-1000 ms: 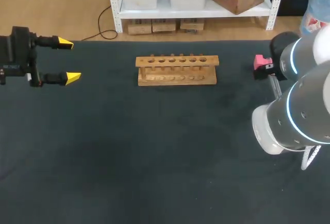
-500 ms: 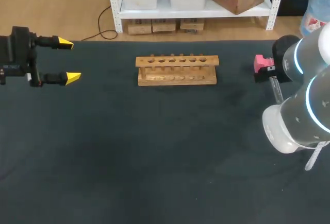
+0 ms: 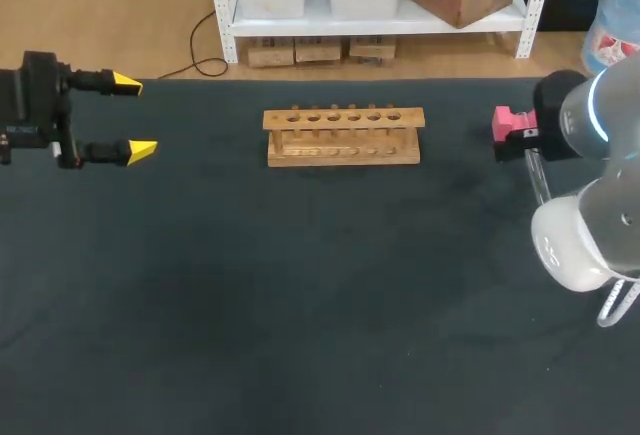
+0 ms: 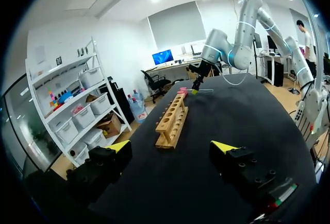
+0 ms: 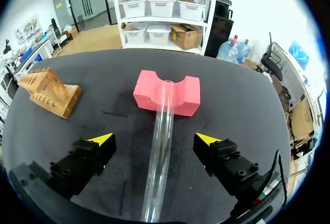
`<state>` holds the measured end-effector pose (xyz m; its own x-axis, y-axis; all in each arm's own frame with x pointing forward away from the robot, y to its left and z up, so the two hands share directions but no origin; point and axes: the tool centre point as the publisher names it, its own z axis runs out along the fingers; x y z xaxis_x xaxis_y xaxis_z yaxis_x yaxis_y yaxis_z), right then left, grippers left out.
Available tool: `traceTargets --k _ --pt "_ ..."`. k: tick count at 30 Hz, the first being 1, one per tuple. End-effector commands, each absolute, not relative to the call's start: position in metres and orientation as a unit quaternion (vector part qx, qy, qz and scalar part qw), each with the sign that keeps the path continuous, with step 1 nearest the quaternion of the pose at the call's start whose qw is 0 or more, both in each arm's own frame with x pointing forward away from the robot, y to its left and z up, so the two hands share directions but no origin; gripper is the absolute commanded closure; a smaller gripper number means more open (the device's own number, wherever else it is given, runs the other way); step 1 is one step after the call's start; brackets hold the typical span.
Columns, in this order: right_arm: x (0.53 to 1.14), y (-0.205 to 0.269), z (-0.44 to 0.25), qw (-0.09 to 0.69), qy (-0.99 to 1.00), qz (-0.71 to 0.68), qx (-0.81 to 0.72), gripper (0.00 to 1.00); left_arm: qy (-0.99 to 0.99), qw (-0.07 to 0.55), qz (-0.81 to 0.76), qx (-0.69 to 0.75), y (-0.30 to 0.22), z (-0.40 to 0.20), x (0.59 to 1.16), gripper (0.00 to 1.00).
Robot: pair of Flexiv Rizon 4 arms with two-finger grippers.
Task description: Grasp the test tube, adjust it, and insert it.
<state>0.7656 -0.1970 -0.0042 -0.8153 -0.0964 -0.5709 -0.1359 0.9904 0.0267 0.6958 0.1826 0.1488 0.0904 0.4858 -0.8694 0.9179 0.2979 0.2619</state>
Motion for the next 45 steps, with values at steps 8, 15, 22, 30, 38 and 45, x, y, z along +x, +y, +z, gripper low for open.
traceTargets --k 8,15,22,30,38,45 --pt "0.756 -0.202 0.001 0.284 0.954 0.045 -0.081 0.0 0.636 0.495 -0.219 0.55 0.183 0.147 0.695 0.0" --pt "0.753 -0.204 -0.003 0.278 0.956 0.04 -0.081 0.0 0.636 0.495 -0.219 0.55 0.183 0.147 0.695 0.0" --pt "0.755 -0.203 -0.008 0.273 0.958 0.041 -0.081 0.0 0.636 0.495 -0.219 0.55 0.183 0.147 0.695 0.0" --pt "0.755 -0.202 -0.012 0.265 0.96 0.037 -0.085 0.03 0.636 0.495 -0.219 0.55 0.183 0.147 0.695 0.0" --pt "0.757 -0.203 -0.016 0.257 0.962 0.036 -0.09 0.41 0.636 0.495 -0.219 0.55 0.183 0.147 0.695 0.0" --pt "0.756 -0.205 -0.018 0.256 0.962 0.032 -0.086 0.29 0.636 0.495 -0.219 0.55 0.183 0.147 0.695 0.0"
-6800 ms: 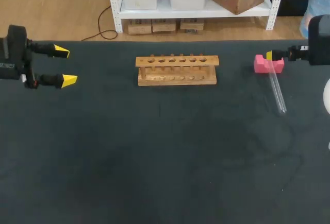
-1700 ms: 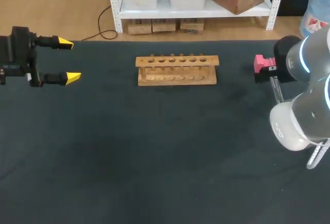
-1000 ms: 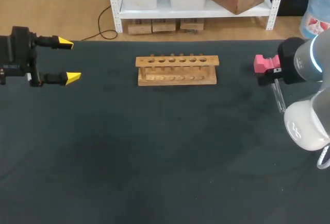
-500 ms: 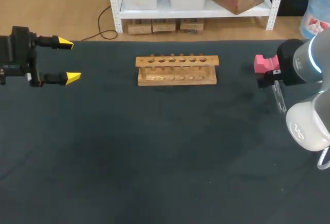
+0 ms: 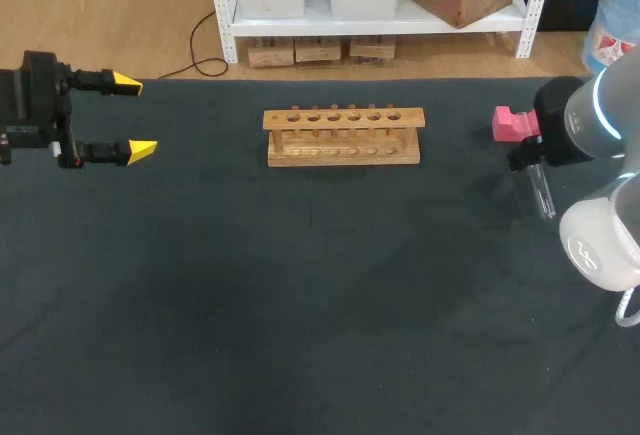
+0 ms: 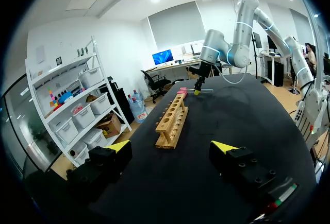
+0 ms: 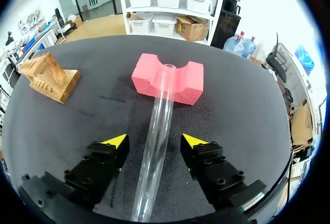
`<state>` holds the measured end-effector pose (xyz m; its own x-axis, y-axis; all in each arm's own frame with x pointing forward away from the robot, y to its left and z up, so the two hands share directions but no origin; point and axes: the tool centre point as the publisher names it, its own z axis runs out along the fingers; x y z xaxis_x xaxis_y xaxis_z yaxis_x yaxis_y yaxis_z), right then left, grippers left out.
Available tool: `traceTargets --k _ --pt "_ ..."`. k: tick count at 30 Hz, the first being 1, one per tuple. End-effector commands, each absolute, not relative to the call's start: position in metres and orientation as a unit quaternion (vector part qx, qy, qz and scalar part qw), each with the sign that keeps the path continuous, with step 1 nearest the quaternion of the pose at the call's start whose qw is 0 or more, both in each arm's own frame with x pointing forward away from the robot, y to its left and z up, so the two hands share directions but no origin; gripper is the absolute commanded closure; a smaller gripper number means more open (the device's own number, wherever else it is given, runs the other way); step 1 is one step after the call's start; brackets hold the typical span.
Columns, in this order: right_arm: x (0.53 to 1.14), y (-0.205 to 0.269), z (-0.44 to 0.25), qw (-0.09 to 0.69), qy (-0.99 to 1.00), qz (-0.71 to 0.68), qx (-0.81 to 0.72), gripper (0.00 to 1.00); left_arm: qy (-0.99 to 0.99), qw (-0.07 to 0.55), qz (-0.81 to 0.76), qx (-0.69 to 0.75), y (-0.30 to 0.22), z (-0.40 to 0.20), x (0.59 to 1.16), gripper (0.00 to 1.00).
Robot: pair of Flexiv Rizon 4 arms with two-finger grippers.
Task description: Grasp the test tube, adjust it, and insert it.
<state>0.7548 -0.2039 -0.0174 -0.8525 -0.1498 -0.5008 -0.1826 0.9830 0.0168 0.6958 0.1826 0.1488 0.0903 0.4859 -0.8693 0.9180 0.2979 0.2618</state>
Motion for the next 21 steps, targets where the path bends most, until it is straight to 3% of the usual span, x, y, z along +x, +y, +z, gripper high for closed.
traceTargets --k 1,7,21 --pt "0.7559 -0.2048 -0.018 0.257 0.962 0.032 -0.086 0.29 0.636 0.495 -0.219 0.55 0.1834 0.1474 0.6953 0.0" --pt "0.7551 -0.2046 -0.0193 0.27 0.959 0.033 -0.078 0.31 0.636 0.495 -0.219 0.55 0.1834 0.1474 0.6953 0.0" --pt "0.746 -0.2046 -0.018 0.345 0.935 0.044 -0.069 0.07 0.636 0.495 -0.219 0.55 0.1834 0.1474 0.6953 0.0"
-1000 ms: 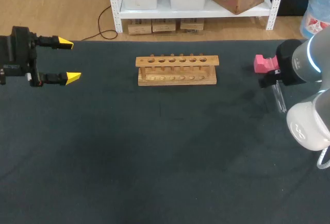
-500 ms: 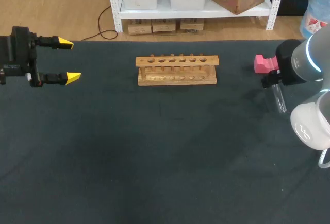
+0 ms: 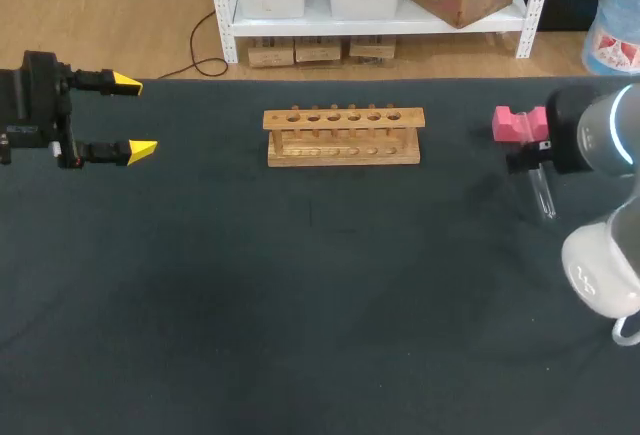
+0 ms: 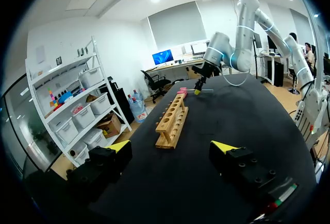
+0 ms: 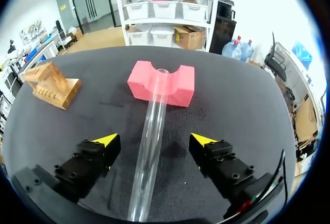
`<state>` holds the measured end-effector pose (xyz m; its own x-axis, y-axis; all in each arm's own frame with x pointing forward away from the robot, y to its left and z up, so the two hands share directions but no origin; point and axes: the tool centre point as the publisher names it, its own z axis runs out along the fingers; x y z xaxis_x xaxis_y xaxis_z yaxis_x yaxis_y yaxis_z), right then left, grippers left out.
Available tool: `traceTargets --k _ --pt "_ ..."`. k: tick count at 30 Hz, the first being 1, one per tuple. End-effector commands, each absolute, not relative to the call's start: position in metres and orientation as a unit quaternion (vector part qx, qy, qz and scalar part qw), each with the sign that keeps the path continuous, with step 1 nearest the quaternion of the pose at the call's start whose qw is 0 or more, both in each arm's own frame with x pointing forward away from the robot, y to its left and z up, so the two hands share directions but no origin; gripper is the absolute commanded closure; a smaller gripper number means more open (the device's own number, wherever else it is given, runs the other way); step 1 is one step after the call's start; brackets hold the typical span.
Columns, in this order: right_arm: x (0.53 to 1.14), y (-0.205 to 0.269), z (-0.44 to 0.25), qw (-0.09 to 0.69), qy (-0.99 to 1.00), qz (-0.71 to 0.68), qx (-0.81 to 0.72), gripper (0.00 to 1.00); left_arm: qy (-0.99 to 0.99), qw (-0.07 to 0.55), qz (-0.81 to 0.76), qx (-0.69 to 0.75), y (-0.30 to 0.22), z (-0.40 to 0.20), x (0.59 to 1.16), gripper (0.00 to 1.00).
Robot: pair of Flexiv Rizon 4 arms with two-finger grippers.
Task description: Grasp the test tube, adjust it, and insert it.
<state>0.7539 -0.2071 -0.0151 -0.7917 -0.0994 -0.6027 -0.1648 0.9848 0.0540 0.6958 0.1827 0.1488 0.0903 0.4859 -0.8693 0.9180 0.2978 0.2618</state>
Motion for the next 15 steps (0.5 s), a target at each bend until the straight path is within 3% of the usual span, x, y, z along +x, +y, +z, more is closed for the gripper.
traceTargets --k 1,10,12,15 --pt "0.7452 -0.2045 -0.0172 0.349 0.934 0.044 -0.07 0.05 0.636 0.495 -0.219 0.55 0.1834 0.1474 0.6953 0.0" --pt "0.7452 -0.2032 -0.0174 0.356 0.93 0.043 -0.075 0.17 0.636 0.495 -0.219 0.55 0.1834 0.1474 0.6953 0.0" --pt "0.7457 -0.2024 -0.0183 0.356 0.93 0.043 -0.075 0.26 0.636 0.495 -0.219 0.55 0.1834 0.1474 0.6953 0.0" --pt "0.7466 -0.2013 -0.0189 0.355 0.931 0.043 -0.075 0.29 0.636 0.495 -0.219 0.55 0.1834 0.1474 0.6953 0.0"
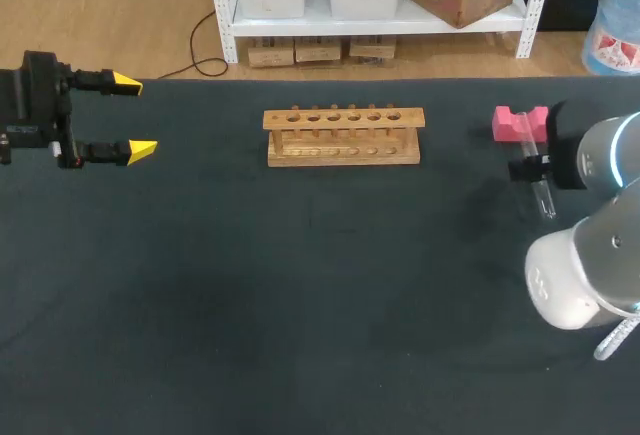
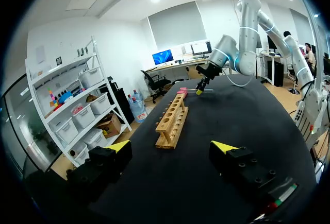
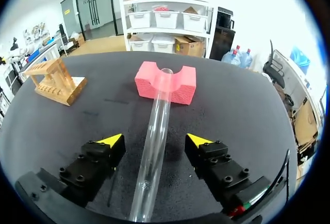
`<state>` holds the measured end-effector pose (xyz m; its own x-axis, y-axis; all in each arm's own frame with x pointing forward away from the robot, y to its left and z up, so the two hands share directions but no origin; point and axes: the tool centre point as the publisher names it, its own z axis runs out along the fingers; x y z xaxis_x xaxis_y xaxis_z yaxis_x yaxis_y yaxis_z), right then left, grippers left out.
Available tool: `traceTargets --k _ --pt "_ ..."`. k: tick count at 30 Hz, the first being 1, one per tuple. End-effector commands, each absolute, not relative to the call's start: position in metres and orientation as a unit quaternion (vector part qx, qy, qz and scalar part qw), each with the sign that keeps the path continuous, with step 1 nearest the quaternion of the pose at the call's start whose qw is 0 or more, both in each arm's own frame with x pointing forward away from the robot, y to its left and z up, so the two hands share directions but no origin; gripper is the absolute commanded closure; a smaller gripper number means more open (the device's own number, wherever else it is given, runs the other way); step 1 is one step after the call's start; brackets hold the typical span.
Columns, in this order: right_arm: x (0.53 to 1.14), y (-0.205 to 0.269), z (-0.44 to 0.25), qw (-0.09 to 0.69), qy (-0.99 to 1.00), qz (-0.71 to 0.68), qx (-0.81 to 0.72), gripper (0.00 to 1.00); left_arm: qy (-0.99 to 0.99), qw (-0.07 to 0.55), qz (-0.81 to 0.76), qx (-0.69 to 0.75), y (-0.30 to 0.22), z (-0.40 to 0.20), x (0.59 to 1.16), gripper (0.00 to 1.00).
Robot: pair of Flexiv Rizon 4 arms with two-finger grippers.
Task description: Grasp the test tube, adjust it, and insert it.
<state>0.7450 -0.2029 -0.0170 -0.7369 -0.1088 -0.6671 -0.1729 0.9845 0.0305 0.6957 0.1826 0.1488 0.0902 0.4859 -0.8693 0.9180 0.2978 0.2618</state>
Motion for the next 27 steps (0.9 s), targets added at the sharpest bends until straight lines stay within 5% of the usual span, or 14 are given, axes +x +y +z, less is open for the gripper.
traceTargets --k 1,7,10,22,25,27 --pt "0.7468 -0.2009 -0.0191 0.354 0.931 0.043 -0.076 0.29 0.636 0.495 -0.219 0.55 0.1834 0.1474 0.6953 0.0" --pt "0.7483 -0.2013 -0.0207 0.348 0.933 0.041 -0.076 0.33 0.636 0.495 -0.219 0.55 0.1834 0.1474 0.6953 0.0" --pt "0.75 -0.2014 -0.0217 0.347 0.934 0.039 -0.075 0.5 0.636 0.495 -0.219 0.55 0.1834 0.1474 0.6953 0.0" --pt "0.751 -0.2011 -0.0226 0.341 0.936 0.039 -0.075 0.62 0.636 0.495 -0.219 0.55 0.1834 0.1474 0.6953 0.0" --pt "0.7511 -0.2012 -0.023 0.341 0.936 0.039 -0.075 0.79 0.636 0.495 -0.219 0.55 0.1834 0.1474 0.6953 0.0" --pt "0.7512 -0.2013 -0.0231 0.341 0.936 0.039 -0.074 1.0 0.636 0.495 -0.219 0.55 0.1834 0.1474 0.6953 0.0"
